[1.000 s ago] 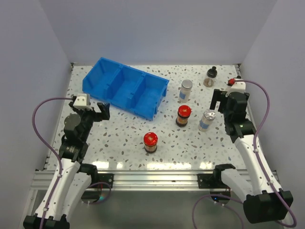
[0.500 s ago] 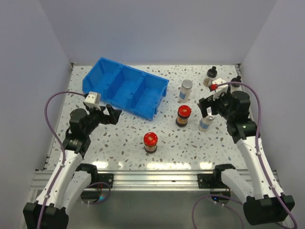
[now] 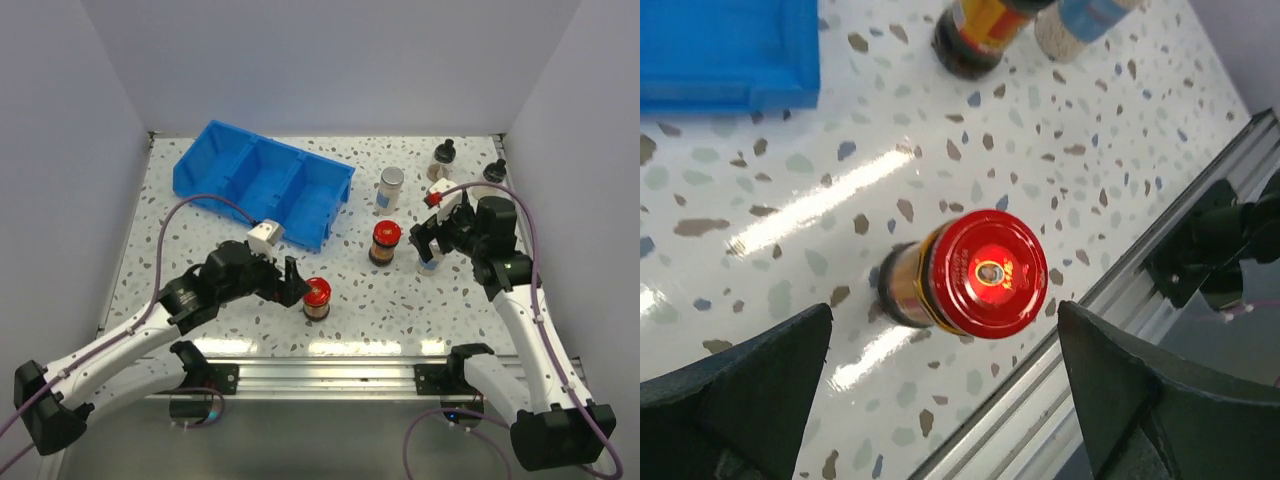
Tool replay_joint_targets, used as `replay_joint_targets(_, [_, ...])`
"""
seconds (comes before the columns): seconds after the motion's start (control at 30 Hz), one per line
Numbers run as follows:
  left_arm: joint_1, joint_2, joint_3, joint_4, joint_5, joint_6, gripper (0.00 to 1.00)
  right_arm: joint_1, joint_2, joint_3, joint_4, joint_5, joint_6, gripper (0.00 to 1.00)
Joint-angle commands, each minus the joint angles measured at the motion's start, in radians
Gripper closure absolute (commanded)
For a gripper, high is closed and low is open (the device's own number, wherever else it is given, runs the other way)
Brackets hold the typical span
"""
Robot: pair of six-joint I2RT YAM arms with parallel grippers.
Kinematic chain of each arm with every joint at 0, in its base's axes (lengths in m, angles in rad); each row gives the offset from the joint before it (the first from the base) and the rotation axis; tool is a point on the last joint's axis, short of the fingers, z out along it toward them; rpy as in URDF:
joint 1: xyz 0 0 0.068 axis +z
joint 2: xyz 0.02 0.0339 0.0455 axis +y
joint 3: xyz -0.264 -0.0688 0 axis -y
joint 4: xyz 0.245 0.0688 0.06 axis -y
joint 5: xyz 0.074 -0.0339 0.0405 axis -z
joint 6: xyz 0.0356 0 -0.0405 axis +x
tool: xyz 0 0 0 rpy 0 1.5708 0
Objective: Organize the condiment bottles
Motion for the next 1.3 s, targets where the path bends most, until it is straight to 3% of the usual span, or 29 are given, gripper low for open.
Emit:
replay_joint_targets(0.0, [-0.193, 0.065, 0.083, -0.101, -0.232, -0.111, 0.01, 0.001, -0.031, -0.012, 0.024, 0.001, -0.018, 0.01])
replay_joint_targets(0.1, [-0.320, 0.184, 0.176, -0.187, -0.394, -0.149, 0.00, -0.001, -0.025, -0.011, 0.019, -0.005, -0.018, 0.02])
replay_joint_targets(0.3, [-0.430, 0.413, 0.295, -0.287, -0.559, -0.177, 0.00, 0.001, -0.032, -0.012, 0.016, -0.011, -0.018, 0.01])
replay_joint_targets(0.57, [-0.438, 0.513, 0.321, -0.236, -0.568, -0.169, 0.00, -0.002, -0.034, -0.017, 0.019, -0.008, -0.018, 0.01])
replay_joint_targets(0.87, [-0.436, 0.587, 0.333, -0.158, -0.574, -0.151, 0.12, -0.001, -0.034, -0.020, 0.018, -0.010, -0.021, 0.01])
replay_joint_targets(0.97, [-0.434, 0.597, 0.342, -0.147, -0.585, -0.144, 0.33, -0.001, -0.034, -0.021, 0.018, -0.008, -0.024, 0.01])
replay_joint_targets(1.0, [-0.431, 0.594, 0.344, -0.147, -0.602, -0.144, 0.52, 0.001, -0.035, -0.021, 0.018, -0.008, -0.024, 0.01])
replay_joint_targets(1.07, [-0.425, 0.584, 0.355, -0.150, -0.619, -0.132, 0.71, 0.001, -0.035, -0.020, 0.016, -0.008, -0.024, 0.01])
replay_joint_targets(1.1, [-0.416, 0.568, 0.356, -0.150, -0.637, -0.126, 0.86, -0.001, -0.037, -0.021, 0.018, -0.008, -0.026, 0.01])
replay_joint_targets(1.27, [-0.309, 0.487, 0.394, -0.172, -0.615, -0.033, 1.00, -0.001, -0.041, -0.021, 0.016, -0.010, -0.026, 0.01])
